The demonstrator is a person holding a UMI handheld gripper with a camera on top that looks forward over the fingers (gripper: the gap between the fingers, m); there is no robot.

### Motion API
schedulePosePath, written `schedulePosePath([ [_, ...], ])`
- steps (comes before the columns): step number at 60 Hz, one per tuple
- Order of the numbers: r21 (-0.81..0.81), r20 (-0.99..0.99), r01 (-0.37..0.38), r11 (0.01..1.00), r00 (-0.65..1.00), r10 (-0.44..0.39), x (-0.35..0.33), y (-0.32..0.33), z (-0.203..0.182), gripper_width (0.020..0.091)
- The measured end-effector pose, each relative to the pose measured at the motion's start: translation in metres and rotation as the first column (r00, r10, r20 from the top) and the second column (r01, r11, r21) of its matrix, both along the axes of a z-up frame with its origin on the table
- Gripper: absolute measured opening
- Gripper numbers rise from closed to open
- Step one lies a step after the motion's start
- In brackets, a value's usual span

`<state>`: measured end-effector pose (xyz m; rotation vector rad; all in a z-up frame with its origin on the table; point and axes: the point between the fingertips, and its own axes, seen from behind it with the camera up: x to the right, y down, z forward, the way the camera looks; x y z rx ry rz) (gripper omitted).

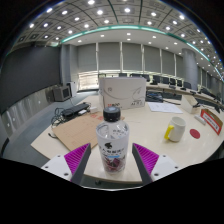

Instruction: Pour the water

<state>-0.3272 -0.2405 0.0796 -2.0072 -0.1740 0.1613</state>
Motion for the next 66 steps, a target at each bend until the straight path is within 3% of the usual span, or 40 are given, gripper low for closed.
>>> schedulePosePath([
  [9, 0.044, 0.016, 0.036, 0.998, 0.999, -0.037, -0.002, 0.030, -0.015, 0.0752],
  [14, 0.047, 0.007, 0.041, 0.998, 0.999, -0.041, -0.003, 0.039, -0.021, 0.0580],
  [29, 0.046, 0.006, 0.031, 0.998, 0.999, -0.032, -0.001, 0.045, -0.022, 0.0410],
  [41, 0.069, -0.091, 0.012, 0.998, 0.996, -0.005, -0.005, 0.054, 0.020, 0.0398],
  [49, 0.055, -0.370, 0.063, 0.996, 0.928, -0.039, 0.005, 0.075, 0.075, 0.0396],
  [58, -0.027, -0.725, 0.118, 0.993, 0.681, -0.101, 0.030, 0.107, 0.130, 0.0396],
  [66, -0.117, -0.916, 0.120, 0.986, 0.371, -0.153, 0.074, 0.154, 0.134, 0.0394],
])
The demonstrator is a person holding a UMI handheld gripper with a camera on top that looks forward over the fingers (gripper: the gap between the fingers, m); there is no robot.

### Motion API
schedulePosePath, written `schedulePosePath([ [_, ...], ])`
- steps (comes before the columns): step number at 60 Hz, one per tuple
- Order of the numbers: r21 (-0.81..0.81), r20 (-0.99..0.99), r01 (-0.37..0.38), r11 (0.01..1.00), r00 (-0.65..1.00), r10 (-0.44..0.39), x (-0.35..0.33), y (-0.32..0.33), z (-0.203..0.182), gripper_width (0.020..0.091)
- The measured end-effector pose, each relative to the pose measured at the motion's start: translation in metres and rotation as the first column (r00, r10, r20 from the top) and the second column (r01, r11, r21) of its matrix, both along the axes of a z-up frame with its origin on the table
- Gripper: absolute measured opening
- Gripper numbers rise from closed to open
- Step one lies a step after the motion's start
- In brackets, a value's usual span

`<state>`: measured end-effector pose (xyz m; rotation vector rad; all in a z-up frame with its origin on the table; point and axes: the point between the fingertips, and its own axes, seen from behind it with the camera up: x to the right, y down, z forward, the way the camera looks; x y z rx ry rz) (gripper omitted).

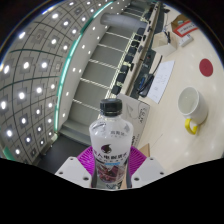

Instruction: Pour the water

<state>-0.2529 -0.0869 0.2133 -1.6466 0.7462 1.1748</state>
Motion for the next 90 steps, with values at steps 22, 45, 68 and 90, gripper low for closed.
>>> schedulePosePath([
  [22, -0.195, -0.665, -0.001, 0.981, 0.735, -0.131, 0.076, 0.029, -0.042, 0.0393],
  [45, -0.180, -0.644, -0.098, 0.979, 0.763, -0.042, 0.073, 0.040, -0.025, 0.0393],
  [68, 0.171, 0.477, -0.006, 0.985, 0.876, -0.077, 0.223, 0.054, 0.080, 0.0395],
  [90, 0.072, 0.923, -0.010, 0.997, 0.379, -0.063, 0.355, 0.065, -0.065, 0.0394],
])
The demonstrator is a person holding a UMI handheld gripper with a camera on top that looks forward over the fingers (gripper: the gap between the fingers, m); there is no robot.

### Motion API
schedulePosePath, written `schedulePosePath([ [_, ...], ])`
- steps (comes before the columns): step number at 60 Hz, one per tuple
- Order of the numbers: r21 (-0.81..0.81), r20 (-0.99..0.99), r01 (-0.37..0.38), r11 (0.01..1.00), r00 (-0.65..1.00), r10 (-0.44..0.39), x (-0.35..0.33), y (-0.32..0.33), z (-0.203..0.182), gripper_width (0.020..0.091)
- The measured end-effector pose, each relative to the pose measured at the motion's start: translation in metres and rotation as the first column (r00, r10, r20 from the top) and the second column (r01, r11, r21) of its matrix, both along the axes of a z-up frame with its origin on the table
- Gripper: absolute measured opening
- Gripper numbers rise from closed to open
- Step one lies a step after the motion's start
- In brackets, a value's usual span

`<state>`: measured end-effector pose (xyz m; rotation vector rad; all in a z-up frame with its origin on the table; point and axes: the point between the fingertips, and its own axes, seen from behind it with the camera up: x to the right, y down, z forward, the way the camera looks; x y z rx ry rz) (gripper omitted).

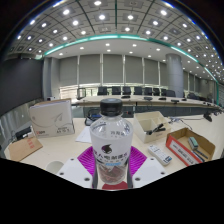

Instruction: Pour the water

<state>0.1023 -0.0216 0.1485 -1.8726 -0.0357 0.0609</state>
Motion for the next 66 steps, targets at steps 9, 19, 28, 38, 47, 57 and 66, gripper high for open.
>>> schedulePosePath([
  [9, -0.074, 0.022, -0.003, 0.997, 1.000, 0.005, 0.011, -0.003, -0.063, 0.0395],
  [19, -0.073, 0.024, -0.014, 0.997, 1.000, 0.016, 0.011, -0.010, -0.089, 0.0424],
  [28, -0.104, 0.023, -0.013, 0.994, 1.000, 0.015, 0.011, -0.014, -0.093, 0.0602],
  [38, -0.180, -0.010, 0.022, 0.983, 1.000, -0.024, 0.018, -0.030, -0.090, 0.0865],
  [47, -0.203, 0.012, 0.071, 0.977, 0.997, -0.070, 0.022, -0.061, -0.055, 0.0863],
  [57, -0.258, 0.036, 0.130, 0.957, 0.992, -0.125, 0.012, -0.120, -0.009, 0.0860],
  [66, -0.306, 0.012, 0.173, 0.936, 0.984, -0.178, -0.009, -0.183, 0.031, 0.0861],
])
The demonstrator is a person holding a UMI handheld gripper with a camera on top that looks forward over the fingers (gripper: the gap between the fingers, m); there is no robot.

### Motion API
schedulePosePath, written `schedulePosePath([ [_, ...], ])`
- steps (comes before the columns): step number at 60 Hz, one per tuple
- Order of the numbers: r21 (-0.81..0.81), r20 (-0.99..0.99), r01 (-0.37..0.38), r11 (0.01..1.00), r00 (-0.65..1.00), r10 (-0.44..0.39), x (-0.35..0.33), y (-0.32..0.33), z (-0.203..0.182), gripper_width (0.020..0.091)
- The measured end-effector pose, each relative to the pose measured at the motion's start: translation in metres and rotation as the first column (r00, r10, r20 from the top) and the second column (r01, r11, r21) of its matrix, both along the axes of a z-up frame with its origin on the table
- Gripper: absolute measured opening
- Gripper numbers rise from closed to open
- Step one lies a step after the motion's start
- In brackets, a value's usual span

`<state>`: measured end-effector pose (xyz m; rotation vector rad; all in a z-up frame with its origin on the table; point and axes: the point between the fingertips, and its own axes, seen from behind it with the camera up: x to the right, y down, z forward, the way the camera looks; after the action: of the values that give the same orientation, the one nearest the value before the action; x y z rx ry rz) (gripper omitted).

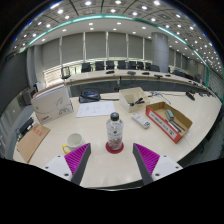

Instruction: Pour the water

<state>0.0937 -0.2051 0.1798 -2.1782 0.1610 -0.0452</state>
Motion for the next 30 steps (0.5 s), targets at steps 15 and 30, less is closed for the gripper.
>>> schedulePosePath([
  [15, -0.041, -0.006, 0.027, 0.999, 1.000, -0.027, -0.028, -0.082, 0.028, 0.0862],
  [30, -0.055, 0.037, 0.021, 0.998, 0.999, -0.019, -0.038, -0.114, 0.033, 0.0862],
])
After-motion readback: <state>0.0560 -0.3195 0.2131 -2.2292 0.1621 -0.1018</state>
